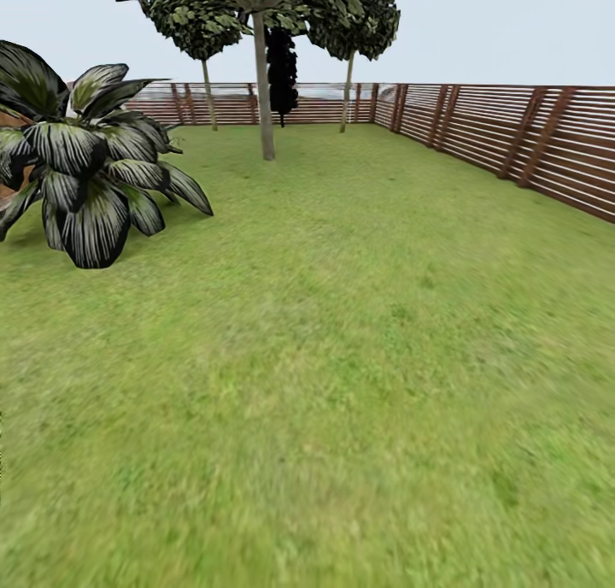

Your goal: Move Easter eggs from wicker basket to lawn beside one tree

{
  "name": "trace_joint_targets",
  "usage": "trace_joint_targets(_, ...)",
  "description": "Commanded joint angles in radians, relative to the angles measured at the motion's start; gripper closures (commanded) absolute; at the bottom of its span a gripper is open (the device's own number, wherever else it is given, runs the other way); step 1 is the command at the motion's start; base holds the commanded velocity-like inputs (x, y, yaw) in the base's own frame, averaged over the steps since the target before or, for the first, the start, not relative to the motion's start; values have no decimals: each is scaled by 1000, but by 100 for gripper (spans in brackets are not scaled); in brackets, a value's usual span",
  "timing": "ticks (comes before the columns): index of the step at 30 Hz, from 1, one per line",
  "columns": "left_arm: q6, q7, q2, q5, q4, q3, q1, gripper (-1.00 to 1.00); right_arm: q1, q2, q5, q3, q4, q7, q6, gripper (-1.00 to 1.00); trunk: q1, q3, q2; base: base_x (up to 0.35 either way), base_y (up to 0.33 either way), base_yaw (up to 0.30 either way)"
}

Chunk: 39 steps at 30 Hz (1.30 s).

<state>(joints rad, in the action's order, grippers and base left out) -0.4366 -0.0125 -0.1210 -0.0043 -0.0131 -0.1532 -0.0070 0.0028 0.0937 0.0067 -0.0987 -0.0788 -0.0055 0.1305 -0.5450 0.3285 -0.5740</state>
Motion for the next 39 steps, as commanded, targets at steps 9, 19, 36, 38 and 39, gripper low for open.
trace_joint_targets(9, -4, -1, 0, 0, 1, -5, -1, -100, 0, 0, 1, -6, -1, -1, 2, -100, -1, 1, -1, 296, -174, 232)
trace_joint_targets(19, -4, -1, 0, 0, 1, -5, -1, -100, 0, -1, 0, -5, -1, -1, 1, -100, -1, 1, -1, 292, -179, 195)
trace_joint_targets(36, -4, -1, 0, 0, 1, -5, -1, -100, 0, 0, 1, -6, 0, -1, 2, -100, -1, -10, -1, 282, -186, 128)
trace_joint_targets(38, -4, -1, 0, 0, 1, -5, -1, -100, 0, 0, 1, -6, 0, -1, 2, -100, -1, -13, -1, 274, -194, 197)
trace_joint_targets(39, -4, -1, 0, 0, 1, -5, -1, -100, 0, 0, 1, -6, 0, -1, 2, -100, -1, -14, -1, 273, -196, 199)
